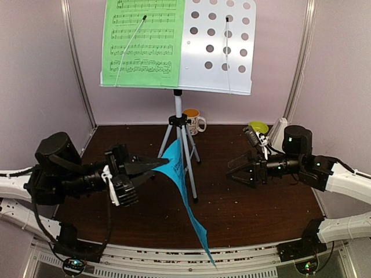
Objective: Set up the instrument practice props
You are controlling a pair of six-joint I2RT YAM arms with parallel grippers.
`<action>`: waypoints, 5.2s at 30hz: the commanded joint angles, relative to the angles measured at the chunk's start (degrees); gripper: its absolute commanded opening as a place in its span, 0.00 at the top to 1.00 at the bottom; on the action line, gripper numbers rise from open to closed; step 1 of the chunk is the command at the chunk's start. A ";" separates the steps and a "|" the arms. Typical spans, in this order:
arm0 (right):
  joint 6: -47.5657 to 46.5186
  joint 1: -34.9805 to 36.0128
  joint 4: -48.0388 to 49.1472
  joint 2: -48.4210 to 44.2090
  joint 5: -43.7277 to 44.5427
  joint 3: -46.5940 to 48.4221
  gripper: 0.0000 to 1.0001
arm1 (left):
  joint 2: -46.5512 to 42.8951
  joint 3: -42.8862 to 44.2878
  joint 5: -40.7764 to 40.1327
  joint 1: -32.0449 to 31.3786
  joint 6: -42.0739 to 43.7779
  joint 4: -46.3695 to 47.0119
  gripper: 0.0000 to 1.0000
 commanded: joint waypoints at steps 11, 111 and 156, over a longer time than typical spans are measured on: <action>2.90 13.31 7.88 4.32 -6.14 10.01 0.02 | -4.29 10.82 26.48 -0.37 -5.63 -13.73 1.00; -17.82 19.16 -25.42 -4.40 10.57 24.70 1.00 | 6.95 -9.20 30.35 26.08 -56.73 14.27 0.02; -10.70 16.66 -3.17 -6.69 12.47 -1.51 0.80 | 1.24 1.07 37.16 29.71 -76.00 15.17 1.00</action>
